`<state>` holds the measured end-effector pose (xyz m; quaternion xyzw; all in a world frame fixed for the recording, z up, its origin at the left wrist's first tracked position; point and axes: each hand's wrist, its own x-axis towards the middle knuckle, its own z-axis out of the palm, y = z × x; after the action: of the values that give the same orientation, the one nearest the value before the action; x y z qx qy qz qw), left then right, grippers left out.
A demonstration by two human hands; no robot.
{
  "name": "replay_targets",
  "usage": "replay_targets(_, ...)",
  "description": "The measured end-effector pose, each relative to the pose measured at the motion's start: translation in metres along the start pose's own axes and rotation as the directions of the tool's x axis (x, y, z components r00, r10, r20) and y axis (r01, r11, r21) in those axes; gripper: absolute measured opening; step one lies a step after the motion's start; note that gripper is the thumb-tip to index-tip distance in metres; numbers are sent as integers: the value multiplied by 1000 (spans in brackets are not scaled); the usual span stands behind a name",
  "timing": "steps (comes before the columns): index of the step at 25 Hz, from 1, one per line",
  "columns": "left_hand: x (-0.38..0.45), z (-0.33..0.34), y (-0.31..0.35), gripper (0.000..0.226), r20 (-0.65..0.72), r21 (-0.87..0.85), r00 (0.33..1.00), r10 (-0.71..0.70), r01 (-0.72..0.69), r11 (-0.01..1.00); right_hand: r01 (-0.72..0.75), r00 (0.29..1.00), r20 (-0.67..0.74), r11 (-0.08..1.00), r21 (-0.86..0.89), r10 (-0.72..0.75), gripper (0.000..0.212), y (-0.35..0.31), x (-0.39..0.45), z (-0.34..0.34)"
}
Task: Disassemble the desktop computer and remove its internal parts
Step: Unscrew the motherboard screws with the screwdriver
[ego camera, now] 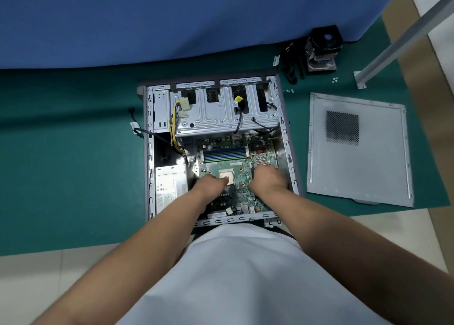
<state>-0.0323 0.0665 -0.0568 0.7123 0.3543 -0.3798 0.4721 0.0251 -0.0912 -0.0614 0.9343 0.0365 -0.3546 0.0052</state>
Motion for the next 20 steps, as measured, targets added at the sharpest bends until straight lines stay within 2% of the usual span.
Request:
replay_targets(2, 1, 1, -2, 65, 3, 26, 1000, -11, 11, 1000, 11, 1000, -9, 999, -38, -11, 18, -1, 0, 2)
replay_targets(5, 3, 2, -4, 62, -10, 47, 1000, -12, 12, 999, 12, 1000, -15, 999, -41, -13, 24, 0, 0, 4)
replay_targets(10, 2, 1, -4, 55, -14, -67, 1000, -12, 11, 998, -4, 1000, -20, 1000, 21, 5, 22, 0, 4, 6)
replay_targets(14, 1, -1, -4, 54, -26, -160, 999, -32, 28, 987, -12, 999, -39, 1000, 26, 13, 30, 2, 5, 7)
replay_targets(20, 0, -2, -3, 44, -36, -240, 999, -18, 9, 971, -20, 997, -67, 996, 85, 26, 30, 4, 6, 6)
